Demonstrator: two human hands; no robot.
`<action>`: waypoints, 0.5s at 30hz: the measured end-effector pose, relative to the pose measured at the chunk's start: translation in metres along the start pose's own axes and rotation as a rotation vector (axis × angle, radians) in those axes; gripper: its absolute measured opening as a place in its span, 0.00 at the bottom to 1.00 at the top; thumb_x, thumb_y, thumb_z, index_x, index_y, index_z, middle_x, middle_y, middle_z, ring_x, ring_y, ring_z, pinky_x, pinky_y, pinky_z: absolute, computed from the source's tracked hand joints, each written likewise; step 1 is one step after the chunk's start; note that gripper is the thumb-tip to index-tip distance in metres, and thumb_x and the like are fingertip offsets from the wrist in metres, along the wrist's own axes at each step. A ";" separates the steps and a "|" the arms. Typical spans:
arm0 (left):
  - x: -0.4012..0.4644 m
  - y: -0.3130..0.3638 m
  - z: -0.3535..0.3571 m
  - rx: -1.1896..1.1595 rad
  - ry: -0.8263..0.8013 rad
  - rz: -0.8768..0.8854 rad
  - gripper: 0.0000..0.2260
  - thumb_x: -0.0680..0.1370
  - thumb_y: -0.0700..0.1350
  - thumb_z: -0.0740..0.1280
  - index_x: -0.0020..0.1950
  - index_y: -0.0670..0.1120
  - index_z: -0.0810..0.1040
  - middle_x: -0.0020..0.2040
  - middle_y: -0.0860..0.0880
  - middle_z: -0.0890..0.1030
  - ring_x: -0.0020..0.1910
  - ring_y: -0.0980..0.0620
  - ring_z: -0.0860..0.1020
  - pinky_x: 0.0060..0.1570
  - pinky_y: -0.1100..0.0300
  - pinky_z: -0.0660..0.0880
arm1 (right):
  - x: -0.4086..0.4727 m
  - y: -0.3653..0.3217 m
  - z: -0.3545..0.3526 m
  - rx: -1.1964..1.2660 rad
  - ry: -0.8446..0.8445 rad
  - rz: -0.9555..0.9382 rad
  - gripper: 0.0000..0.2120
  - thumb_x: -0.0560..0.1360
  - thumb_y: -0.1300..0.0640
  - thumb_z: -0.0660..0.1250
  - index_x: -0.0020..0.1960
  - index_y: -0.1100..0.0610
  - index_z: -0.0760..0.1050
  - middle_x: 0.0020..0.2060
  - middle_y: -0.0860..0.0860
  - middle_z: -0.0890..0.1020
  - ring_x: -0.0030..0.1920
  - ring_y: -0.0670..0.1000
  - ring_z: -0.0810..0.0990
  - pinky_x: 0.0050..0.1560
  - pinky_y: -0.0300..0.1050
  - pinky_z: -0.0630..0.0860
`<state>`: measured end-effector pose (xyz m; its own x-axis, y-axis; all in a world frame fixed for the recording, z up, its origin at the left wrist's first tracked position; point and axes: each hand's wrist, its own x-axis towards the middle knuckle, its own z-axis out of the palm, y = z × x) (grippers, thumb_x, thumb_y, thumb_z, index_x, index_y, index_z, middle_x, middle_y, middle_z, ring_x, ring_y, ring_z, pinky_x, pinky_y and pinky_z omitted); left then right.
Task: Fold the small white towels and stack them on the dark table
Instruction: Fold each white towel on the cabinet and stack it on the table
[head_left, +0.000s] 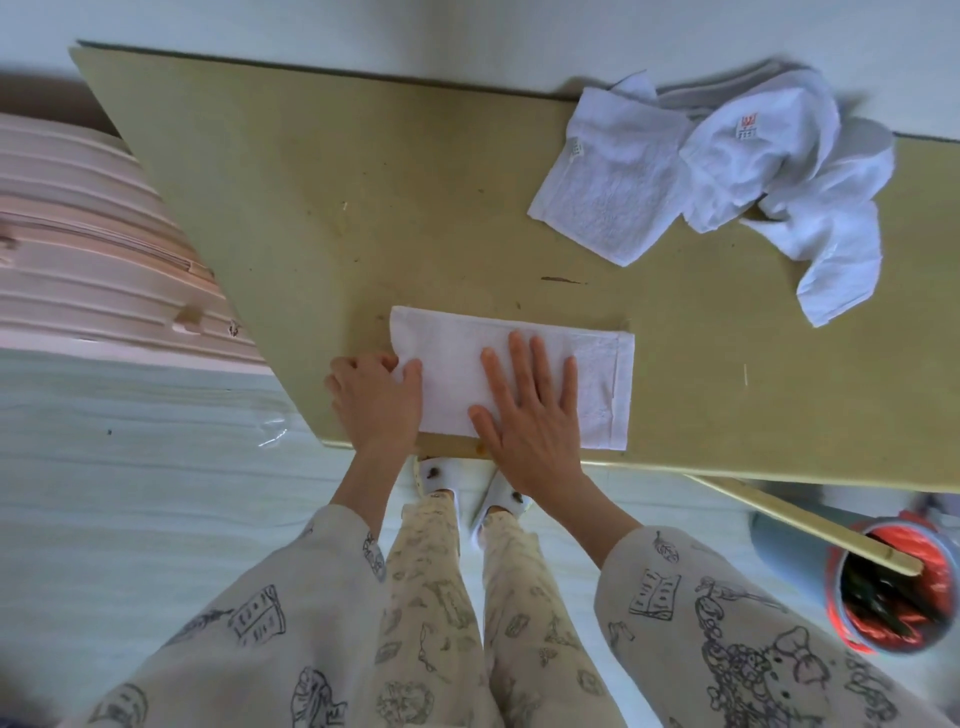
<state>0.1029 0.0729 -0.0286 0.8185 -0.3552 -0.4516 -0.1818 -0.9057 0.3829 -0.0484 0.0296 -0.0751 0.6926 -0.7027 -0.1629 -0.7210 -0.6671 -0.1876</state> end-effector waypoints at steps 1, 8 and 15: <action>0.000 0.002 -0.001 0.002 0.000 0.016 0.16 0.77 0.50 0.63 0.58 0.40 0.74 0.57 0.42 0.72 0.57 0.42 0.69 0.55 0.52 0.66 | 0.000 0.001 0.001 -0.005 0.000 -0.003 0.28 0.79 0.40 0.47 0.75 0.52 0.54 0.75 0.56 0.57 0.75 0.58 0.52 0.71 0.65 0.50; 0.012 0.008 -0.010 -0.290 -0.186 -0.142 0.20 0.76 0.52 0.65 0.59 0.39 0.67 0.49 0.47 0.74 0.46 0.49 0.72 0.43 0.56 0.68 | 0.000 0.001 0.003 -0.014 0.013 -0.011 0.28 0.79 0.40 0.48 0.75 0.53 0.56 0.75 0.56 0.57 0.75 0.58 0.53 0.71 0.65 0.50; 0.020 0.008 -0.013 -0.270 -0.125 0.035 0.11 0.77 0.49 0.64 0.40 0.44 0.70 0.34 0.52 0.71 0.33 0.56 0.68 0.30 0.67 0.64 | 0.014 0.000 -0.004 0.031 -0.031 -0.024 0.29 0.78 0.39 0.48 0.75 0.52 0.58 0.74 0.57 0.59 0.75 0.59 0.55 0.71 0.64 0.49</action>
<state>0.1249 0.0612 -0.0238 0.7380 -0.4258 -0.5235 -0.0432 -0.8040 0.5931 -0.0392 0.0187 -0.0732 0.7102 -0.6784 -0.1880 -0.7036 -0.6750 -0.2220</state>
